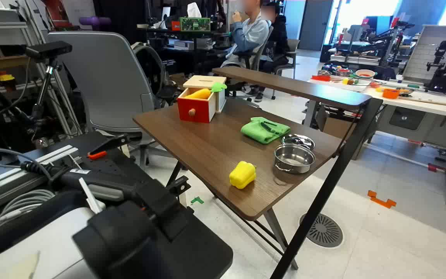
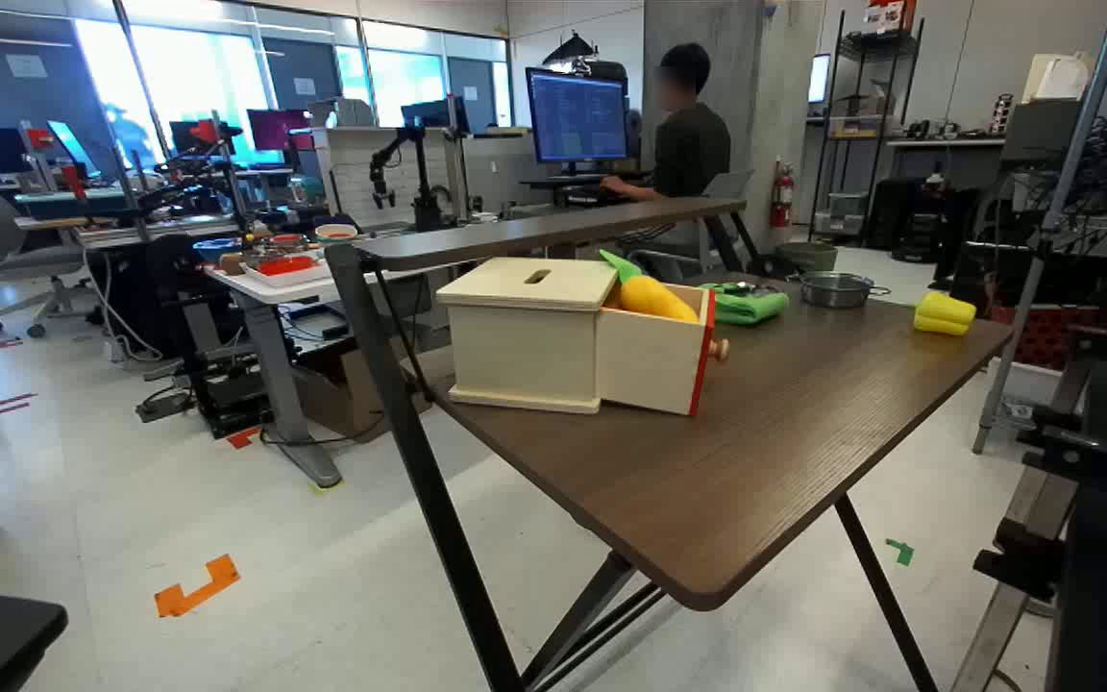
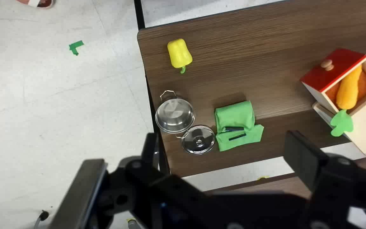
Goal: Pick up the yellow bell pepper and put it at the far end of the table
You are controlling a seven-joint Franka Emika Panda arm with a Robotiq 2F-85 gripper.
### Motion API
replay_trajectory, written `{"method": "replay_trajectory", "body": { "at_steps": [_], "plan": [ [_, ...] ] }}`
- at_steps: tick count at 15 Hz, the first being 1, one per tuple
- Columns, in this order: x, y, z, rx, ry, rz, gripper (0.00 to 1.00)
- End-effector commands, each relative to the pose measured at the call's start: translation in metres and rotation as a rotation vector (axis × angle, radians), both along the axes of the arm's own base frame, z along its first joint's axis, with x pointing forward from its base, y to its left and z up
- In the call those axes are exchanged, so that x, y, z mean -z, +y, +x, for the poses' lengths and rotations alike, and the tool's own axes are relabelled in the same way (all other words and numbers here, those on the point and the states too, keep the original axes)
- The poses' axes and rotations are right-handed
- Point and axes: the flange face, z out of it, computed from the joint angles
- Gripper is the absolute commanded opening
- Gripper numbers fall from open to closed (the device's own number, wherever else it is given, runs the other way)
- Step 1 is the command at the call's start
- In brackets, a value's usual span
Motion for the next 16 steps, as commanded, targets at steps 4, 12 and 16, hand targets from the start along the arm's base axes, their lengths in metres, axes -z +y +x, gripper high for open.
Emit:
{"method": "replay_trajectory", "body": {
  "at_steps": [4, 12, 16],
  "plan": [
    [-0.002, -0.001, 0.0, 0.0, -0.001, 0.0, 1.0],
    [0.052, 0.011, 0.03, -0.025, 0.024, -0.027, 1.0],
    [0.121, 0.025, 0.059, -0.07, 0.078, -0.038, 1.0]
  ]
}}
